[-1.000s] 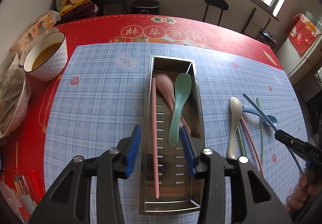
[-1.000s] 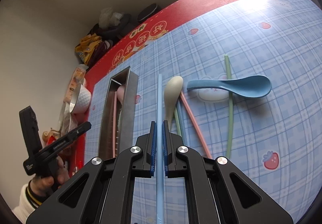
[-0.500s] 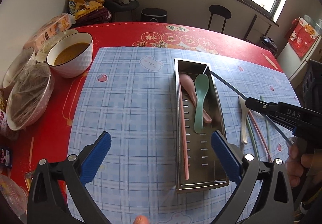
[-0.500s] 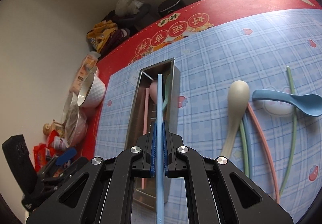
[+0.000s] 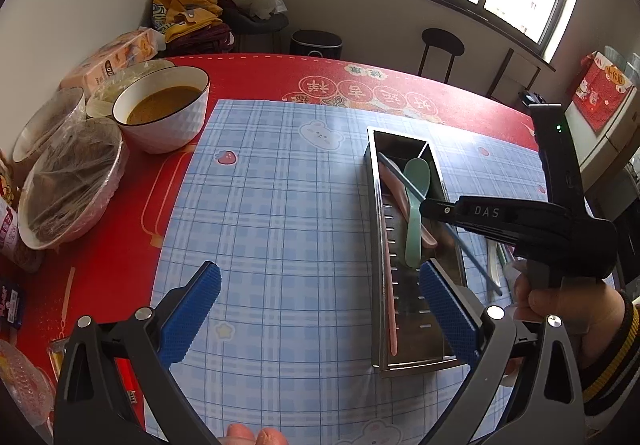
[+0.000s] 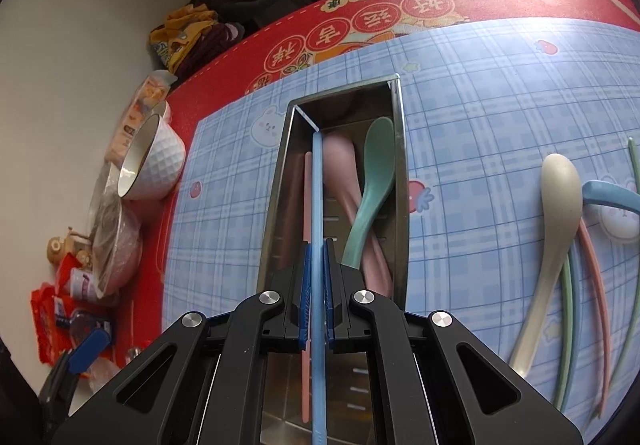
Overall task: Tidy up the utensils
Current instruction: 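Lower the blue chopstick into the tray, open the right tool, withdraw, then reach the left tool to the cream spoon and close on it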
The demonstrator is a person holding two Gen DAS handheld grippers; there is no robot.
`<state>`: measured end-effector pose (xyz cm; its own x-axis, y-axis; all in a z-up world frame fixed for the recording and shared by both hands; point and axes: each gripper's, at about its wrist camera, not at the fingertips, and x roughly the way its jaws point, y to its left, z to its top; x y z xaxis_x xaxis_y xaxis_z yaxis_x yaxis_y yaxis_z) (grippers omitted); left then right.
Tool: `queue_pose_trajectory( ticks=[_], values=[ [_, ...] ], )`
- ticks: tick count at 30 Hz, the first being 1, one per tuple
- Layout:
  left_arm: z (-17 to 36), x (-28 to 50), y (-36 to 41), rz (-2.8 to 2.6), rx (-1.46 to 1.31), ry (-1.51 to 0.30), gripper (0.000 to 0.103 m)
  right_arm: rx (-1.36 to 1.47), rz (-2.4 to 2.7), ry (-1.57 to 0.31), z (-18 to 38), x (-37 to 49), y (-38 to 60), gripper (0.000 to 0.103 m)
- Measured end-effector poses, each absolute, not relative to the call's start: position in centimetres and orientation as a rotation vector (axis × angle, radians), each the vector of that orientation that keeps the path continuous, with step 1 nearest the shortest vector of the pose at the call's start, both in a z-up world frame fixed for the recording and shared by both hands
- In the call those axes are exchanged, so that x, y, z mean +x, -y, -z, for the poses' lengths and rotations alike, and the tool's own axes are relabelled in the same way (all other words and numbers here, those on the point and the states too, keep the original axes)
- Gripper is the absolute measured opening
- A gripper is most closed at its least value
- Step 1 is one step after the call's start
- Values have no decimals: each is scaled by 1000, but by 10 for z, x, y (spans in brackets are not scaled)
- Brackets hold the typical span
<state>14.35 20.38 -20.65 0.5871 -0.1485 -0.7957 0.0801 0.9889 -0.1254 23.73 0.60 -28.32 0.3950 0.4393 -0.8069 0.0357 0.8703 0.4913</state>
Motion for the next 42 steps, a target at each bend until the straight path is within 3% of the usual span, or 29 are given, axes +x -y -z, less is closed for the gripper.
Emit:
queue_pose_trajectory(
  ticks=[13,21,22,24,25,29,35,42],
  values=[
    [203,140,-209,125,-116,-933,97,528,-311,-1244,303,236,-20,6],
    [189,140,-195,136,-119,-899,97,460,-356,-1186,272,220,1,10],
    [188,141,-191,139,-119,-896,97,441,-353,-1163,266,215,7,13],
    [186,141,-182,147,-113,-891,97,402,-333,-1109,252,205,23,45],
    [185,140,-177,154,-111,-889,97,382,-319,-1077,245,199,33,50],
    [184,139,-152,186,-93,-888,97,341,-283,-1013,229,174,74,54],
    [188,137,-104,247,-57,-907,97,331,-202,-941,225,139,137,87],
    [202,141,-46,301,-25,-972,97,323,-128,-931,236,117,186,87]
  ],
)
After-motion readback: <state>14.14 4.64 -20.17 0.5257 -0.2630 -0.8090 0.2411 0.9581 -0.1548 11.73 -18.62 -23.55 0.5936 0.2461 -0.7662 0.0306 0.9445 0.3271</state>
